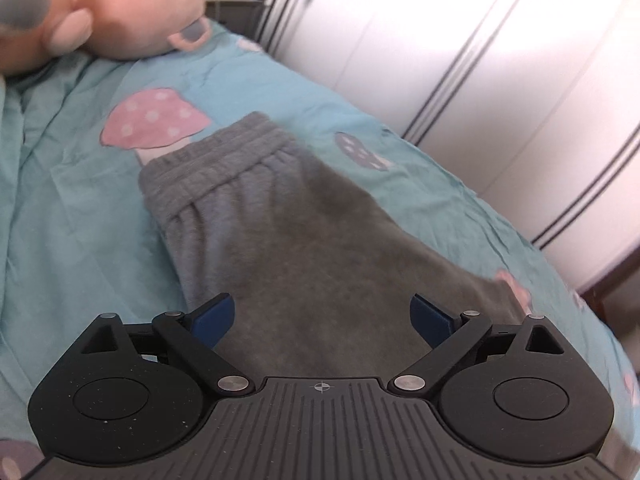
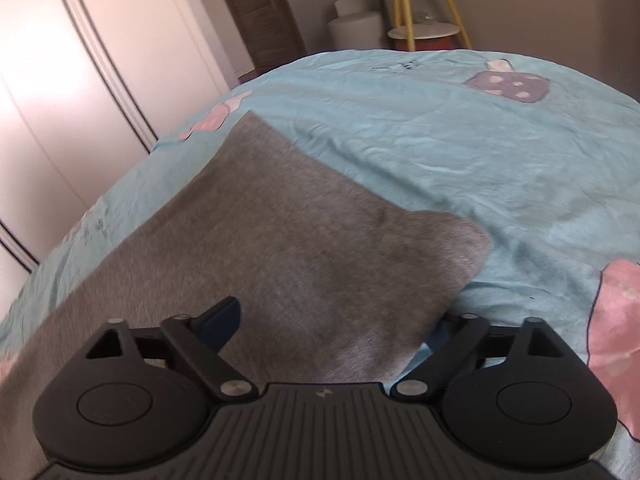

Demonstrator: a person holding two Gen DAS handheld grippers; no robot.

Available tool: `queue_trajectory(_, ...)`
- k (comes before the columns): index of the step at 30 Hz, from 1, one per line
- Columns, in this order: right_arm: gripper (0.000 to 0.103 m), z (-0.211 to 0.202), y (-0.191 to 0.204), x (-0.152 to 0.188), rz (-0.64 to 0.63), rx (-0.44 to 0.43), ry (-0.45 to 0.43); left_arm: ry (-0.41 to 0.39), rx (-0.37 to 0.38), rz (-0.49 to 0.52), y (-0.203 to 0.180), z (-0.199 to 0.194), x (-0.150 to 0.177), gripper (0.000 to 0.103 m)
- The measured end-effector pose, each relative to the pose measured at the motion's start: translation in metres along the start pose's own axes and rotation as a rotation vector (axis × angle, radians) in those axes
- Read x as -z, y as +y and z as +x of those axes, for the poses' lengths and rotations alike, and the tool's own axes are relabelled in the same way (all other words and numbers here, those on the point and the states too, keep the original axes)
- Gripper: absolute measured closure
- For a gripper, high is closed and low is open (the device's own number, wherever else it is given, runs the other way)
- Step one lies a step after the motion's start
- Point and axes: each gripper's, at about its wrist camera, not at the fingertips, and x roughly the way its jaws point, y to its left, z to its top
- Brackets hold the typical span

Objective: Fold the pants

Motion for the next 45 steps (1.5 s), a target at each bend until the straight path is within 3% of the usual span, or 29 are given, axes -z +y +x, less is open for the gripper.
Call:
queue_trajectory(4,0.005,0.002,0.009,0.003,-0.063,0.027,0.009,0.034,0.042,0.001,-0.012,-0.003,0.012,0.005)
queue_trajectory(8,0.005,0.004,0.012,0.006,-0.097,0.047,0.008,0.054,-0.016,0.062,-0.023,0.002,0.018,0.004)
queue_trajectory(24,0.005,0.007,0.018,0.012,-0.113,0.086,-0.018,0.098,-0.066,0.076,-0.021,0.026,0.022,0.004)
queue_trajectory(29,0.005,0.0,0.0,0.004,-0.102,-0.024,-0.004,0.117,-0.068,0.055,-0.018,0.033,0.021,0.004)
queue_trajectory(35,0.007,-0.018,-0.064,-0.005,0.315,-0.268,-0.025,0.125,-0.069,0.055,-0.018,0.036,0.02,0.004)
queue_trajectory(38,0.026,-0.016,-0.085,-0.004,0.433,-0.323,-0.022,0.131,-0.073,0.07,-0.02,0.038,0.021,0.004)
queue_trajectory(40,0.053,-0.012,-0.095,-0.003,0.476,-0.325,-0.007,0.132,-0.075,0.078,-0.02,0.039,0.021,0.004)
queue_trajectory(42,0.064,-0.009,-0.104,0.0,0.523,-0.327,-0.001,0.133,-0.077,0.081,-0.021,0.039,0.021,0.004)
queue_trajectory(45,0.066,-0.007,-0.118,0.004,0.613,-0.359,-0.012,0.135,-0.081,0.086,-0.021,0.039,0.022,0.004)
